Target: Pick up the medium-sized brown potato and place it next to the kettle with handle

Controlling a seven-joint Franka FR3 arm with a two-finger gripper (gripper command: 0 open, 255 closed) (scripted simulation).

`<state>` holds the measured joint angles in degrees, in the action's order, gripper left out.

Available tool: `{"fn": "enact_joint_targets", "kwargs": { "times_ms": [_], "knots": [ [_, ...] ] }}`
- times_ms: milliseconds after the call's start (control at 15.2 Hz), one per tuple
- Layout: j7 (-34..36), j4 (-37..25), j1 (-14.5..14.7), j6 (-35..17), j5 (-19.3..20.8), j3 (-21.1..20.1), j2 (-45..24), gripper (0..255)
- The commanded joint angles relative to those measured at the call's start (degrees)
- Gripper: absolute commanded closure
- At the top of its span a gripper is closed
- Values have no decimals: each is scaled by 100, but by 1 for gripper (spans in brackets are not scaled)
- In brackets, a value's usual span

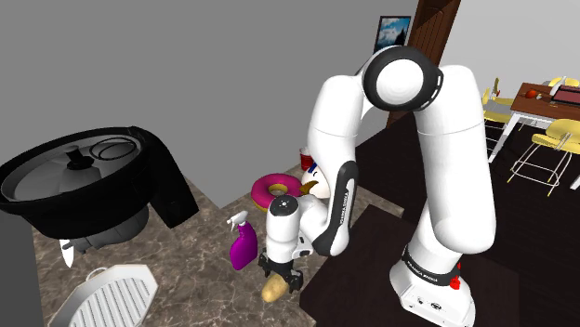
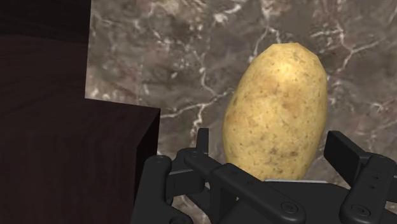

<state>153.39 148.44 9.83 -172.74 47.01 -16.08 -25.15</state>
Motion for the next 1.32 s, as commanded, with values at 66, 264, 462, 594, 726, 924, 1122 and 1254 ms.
{"fn": "enact_joint_targets", "kwargs": {
  "times_ms": [66, 264, 462, 594, 726, 924, 1122, 1254],
  "knots": [
    [6, -4, 8, -3, 6, 9, -5, 0],
    [6, -4, 8, -3, 6, 8, -5, 255],
    [6, -3, 8, -3, 6, 8, -5, 255],
    [6, -3, 7, -3, 6, 8, -5, 255],
    [6, -3, 7, -4, 6, 8, -4, 255],
    [-206, 97, -267, 130, -231, -304, 184, 255],
    [-551, 239, -692, 323, -639, -803, 468, 255],
    [-801, 328, -985, 447, -950, -1156, 660, 255]
  ]
}}
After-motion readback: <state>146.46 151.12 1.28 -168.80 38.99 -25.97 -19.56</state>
